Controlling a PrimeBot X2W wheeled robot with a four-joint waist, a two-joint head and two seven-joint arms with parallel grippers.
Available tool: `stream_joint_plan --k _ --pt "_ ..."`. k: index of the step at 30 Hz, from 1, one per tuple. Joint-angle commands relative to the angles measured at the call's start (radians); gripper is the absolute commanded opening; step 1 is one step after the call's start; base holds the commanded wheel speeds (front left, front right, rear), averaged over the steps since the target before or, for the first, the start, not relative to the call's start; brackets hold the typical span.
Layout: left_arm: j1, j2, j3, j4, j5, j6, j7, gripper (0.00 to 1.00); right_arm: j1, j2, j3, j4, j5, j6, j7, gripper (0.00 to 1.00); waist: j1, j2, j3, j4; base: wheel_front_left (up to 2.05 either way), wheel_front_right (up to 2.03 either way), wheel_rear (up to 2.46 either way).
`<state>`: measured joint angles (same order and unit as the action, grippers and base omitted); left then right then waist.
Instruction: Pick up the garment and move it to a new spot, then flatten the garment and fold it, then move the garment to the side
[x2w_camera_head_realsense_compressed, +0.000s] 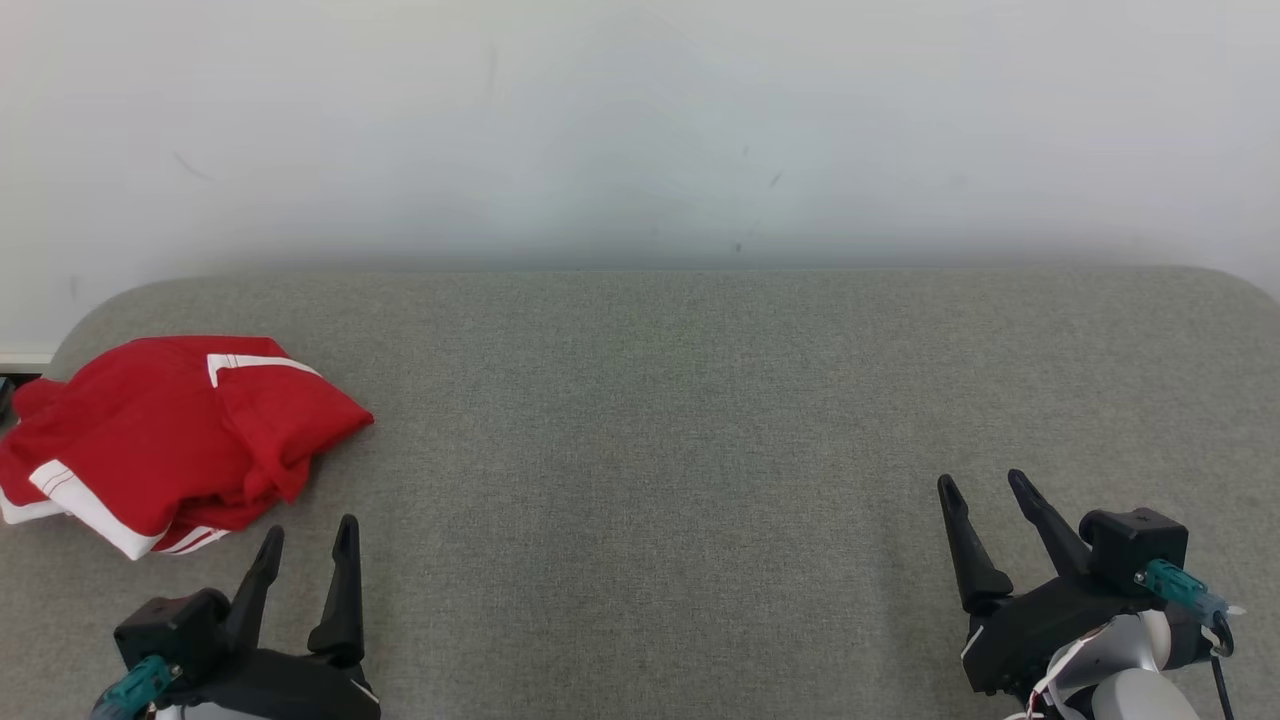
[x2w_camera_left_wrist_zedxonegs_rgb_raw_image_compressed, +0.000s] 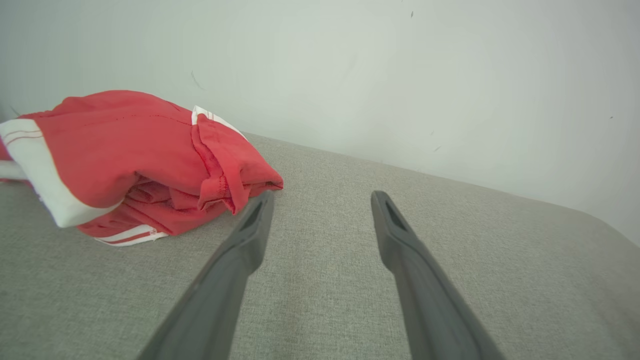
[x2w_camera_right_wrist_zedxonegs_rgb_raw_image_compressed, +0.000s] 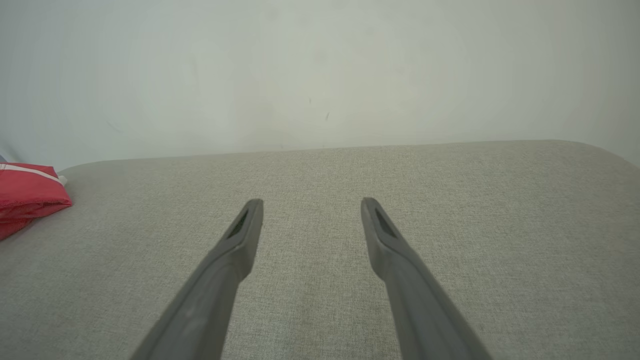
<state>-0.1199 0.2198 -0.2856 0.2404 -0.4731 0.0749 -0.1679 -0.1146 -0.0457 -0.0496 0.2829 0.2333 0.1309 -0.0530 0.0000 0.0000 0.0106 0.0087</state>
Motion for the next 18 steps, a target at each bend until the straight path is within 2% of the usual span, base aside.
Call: stream_joint_plan --k 1,9,18 --pt "-0.011 0.012 -0.006 -0.005 0.016 0.004 -0.010 1.00 -0.015 -0.007 -0.004 -0.001 -0.023 0.000 -0.003 1.00 0.0000 0.0000 0.001 0.000 0.00 0.00 0.00" --pt "-0.015 0.020 -0.027 -0.002 0.052 0.016 -0.026 1.00 -0.018 -0.008 -0.002 0.005 -0.073 0.000 -0.010 1.00 0.0000 0.0000 0.001 0.004 0.00 0.00 0.00" --pt "-0.009 0.016 -0.026 -0.003 0.033 0.023 -0.011 1.00 -0.022 -0.008 0.001 0.011 -0.059 0.000 -0.012 1.00 0.0000 0.0000 0.003 0.005 0.00 0.00 0.00"
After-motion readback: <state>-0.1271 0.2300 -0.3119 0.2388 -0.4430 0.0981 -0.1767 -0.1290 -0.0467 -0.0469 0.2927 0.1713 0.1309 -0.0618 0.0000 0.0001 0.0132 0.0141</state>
